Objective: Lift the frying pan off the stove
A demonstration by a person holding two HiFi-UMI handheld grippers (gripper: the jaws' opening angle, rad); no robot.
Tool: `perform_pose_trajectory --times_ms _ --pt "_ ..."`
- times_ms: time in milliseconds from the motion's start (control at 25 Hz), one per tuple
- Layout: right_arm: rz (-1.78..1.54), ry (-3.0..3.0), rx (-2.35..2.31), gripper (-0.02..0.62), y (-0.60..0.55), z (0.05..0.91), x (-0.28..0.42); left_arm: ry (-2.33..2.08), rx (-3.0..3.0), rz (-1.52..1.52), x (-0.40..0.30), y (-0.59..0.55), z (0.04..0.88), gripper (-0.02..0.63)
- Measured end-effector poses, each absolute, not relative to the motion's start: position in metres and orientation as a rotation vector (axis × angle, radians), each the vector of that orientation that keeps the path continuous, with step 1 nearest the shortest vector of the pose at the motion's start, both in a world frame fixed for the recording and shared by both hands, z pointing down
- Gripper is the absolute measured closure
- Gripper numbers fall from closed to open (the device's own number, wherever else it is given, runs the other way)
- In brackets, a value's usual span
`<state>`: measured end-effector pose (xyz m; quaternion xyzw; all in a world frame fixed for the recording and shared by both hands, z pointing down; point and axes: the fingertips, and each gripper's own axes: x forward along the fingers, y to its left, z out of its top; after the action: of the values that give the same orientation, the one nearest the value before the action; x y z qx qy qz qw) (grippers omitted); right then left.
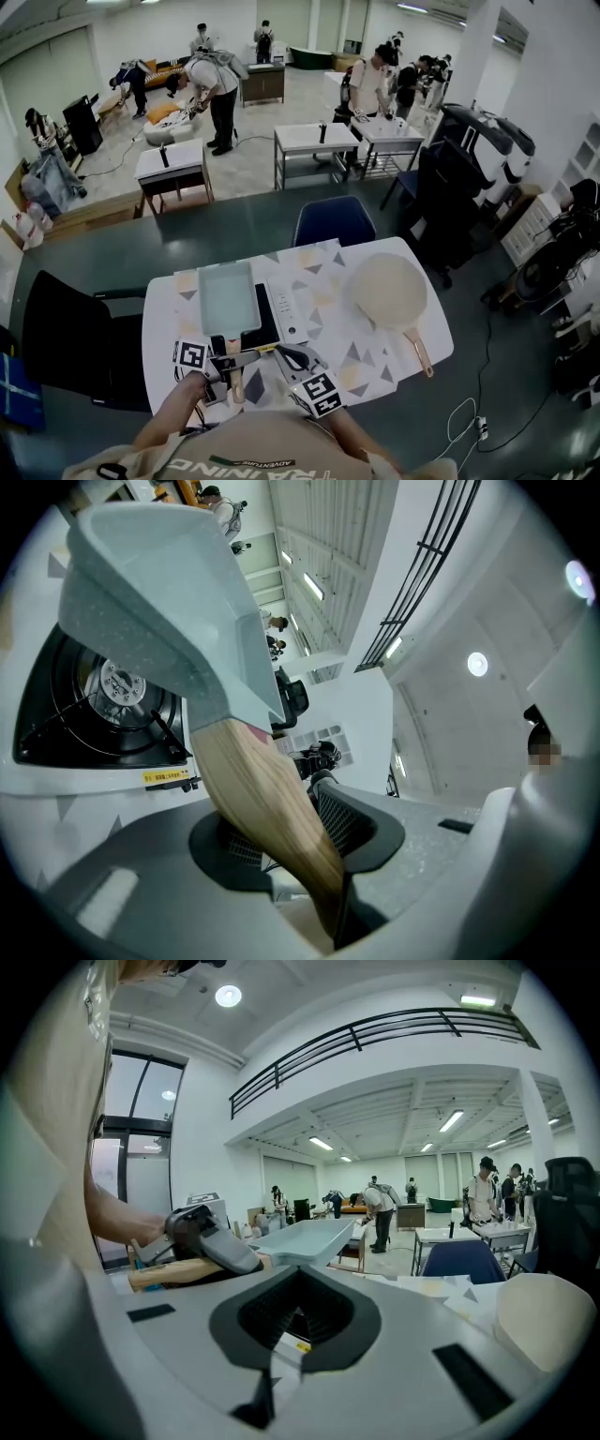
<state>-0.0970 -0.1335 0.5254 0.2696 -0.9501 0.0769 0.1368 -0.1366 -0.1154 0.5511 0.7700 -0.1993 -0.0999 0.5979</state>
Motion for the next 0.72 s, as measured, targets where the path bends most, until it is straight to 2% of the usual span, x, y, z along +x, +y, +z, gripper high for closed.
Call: perform_pose_trajectory --times_ms 720 --pt "0.205 -2.781 0.751 0.595 -0.127 0.525 -0.102 -0.476 1.790 -0.237 -0.137 -0.109 0.557 0.459"
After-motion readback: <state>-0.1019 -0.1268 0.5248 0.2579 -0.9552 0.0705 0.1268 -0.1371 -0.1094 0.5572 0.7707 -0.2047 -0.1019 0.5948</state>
